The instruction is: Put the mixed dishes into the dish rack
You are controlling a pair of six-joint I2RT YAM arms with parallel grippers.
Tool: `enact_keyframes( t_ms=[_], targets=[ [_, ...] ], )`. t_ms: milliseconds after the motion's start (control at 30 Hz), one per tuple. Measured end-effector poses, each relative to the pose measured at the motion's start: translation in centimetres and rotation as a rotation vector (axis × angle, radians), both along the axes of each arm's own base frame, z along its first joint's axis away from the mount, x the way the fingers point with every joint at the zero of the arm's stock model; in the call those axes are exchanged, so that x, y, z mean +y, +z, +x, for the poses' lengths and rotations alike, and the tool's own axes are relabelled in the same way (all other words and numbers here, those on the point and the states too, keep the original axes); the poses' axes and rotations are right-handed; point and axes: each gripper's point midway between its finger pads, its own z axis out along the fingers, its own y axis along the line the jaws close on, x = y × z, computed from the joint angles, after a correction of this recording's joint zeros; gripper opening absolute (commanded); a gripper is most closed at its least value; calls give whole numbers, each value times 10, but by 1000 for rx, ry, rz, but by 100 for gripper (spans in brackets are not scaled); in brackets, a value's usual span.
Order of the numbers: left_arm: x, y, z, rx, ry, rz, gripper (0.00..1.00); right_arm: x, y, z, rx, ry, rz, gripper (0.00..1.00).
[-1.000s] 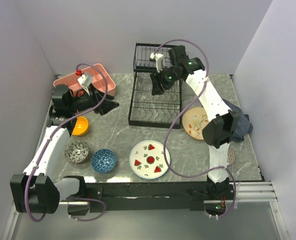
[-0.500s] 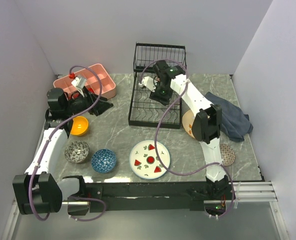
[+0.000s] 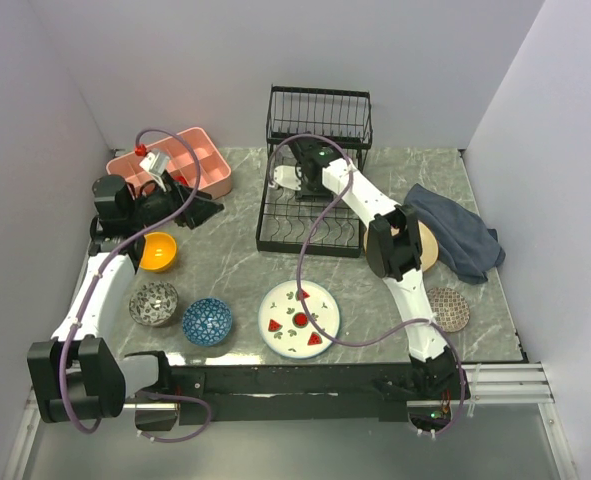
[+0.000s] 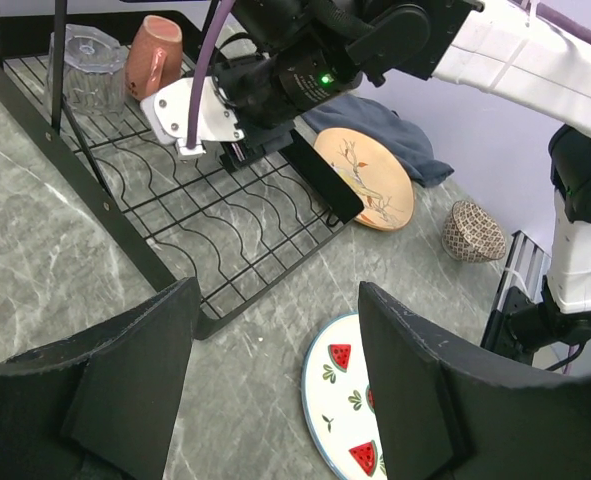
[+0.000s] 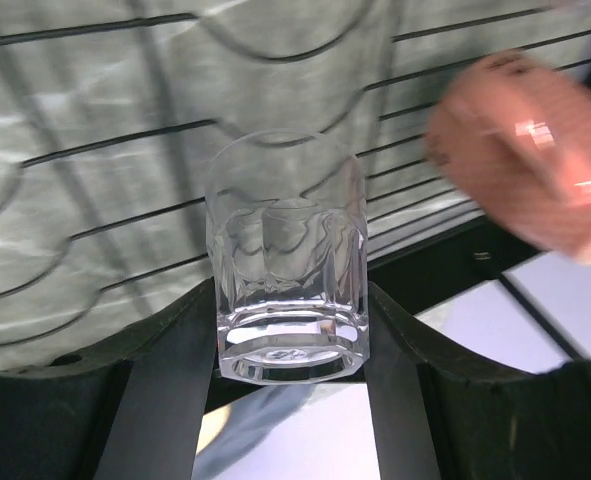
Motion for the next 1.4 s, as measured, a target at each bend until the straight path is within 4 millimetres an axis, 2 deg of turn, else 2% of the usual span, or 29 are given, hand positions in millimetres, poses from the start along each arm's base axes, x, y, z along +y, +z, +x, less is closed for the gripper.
enact_keyframes(
  t_ms=[100, 267, 400, 500, 600, 967, 1067, 1167, 1300, 1400],
  targets=[
    [2, 0, 1, 0, 4, -1, 71, 5, 2, 17, -54, 35, -16, 35],
    [3, -2, 2, 4, 4, -4, 71, 12, 4, 30, -99, 88, -33, 38],
    [4, -4, 2, 14, 7, -12, 71, 15, 6, 35, -117, 112, -38, 58],
    [5, -4, 3, 14, 10, -15, 71, 16, 7, 39, -131, 122, -38, 69],
    [6, -4, 3, 14, 8, -17, 71, 17, 9, 42, -149, 124, -38, 75],
    [5, -3, 3, 10, -2, -35, 72, 22, 14, 56, -214, 133, -28, 80],
    [5, -1, 3, 8, -5, -39, 72, 22, 10, 54, -210, 133, -28, 82],
    [5, -2, 3, 9, -5, -42, 72, 24, 8, 44, -190, 138, -19, 83],
    [4, -8, 1, 20, -6, -44, 72, 23, 5, 21, -149, 139, -3, 84],
    [3, -12, -1, 33, -7, -49, 72, 28, 13, 2, -145, 147, 22, 84]
  ],
)
